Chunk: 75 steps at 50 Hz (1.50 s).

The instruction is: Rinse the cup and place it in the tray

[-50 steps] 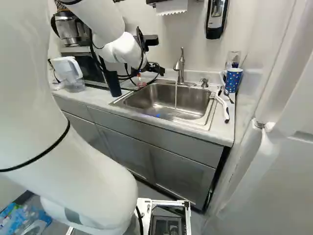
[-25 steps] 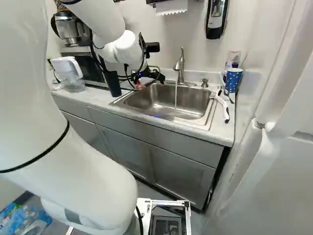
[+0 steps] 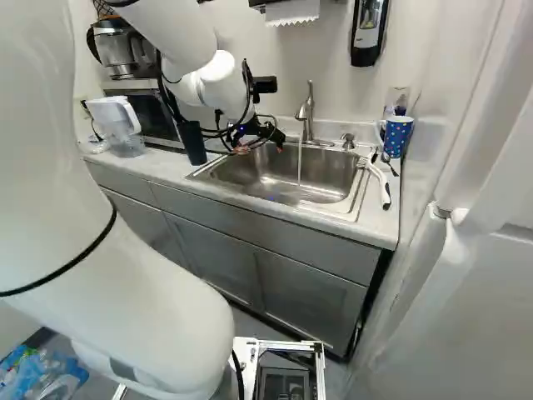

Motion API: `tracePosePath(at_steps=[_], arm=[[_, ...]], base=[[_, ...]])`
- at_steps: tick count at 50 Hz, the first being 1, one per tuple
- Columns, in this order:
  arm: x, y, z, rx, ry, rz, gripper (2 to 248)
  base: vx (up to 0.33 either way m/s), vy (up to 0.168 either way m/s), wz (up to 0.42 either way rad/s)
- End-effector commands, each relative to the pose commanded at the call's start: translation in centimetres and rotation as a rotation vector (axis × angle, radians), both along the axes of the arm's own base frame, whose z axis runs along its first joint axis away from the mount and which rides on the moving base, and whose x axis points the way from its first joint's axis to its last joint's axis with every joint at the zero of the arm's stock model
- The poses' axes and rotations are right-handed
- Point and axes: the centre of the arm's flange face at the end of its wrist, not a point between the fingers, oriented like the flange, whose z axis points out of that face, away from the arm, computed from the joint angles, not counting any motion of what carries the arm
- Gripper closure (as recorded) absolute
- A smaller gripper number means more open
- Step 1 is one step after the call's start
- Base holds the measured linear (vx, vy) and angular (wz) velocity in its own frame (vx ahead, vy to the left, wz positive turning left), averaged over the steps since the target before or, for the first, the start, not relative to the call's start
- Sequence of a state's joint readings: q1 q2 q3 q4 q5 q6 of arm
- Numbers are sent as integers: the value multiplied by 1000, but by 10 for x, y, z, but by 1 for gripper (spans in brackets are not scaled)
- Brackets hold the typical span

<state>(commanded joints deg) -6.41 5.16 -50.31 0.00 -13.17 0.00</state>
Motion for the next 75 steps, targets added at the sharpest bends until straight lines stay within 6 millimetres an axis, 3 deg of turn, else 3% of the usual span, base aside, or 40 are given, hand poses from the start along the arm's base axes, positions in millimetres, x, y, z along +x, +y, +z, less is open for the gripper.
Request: tracePosePath(at_steps=[75], arm=[[-27, -59, -1, 0, -2, -138, 3]], base=[[0, 0, 0]])
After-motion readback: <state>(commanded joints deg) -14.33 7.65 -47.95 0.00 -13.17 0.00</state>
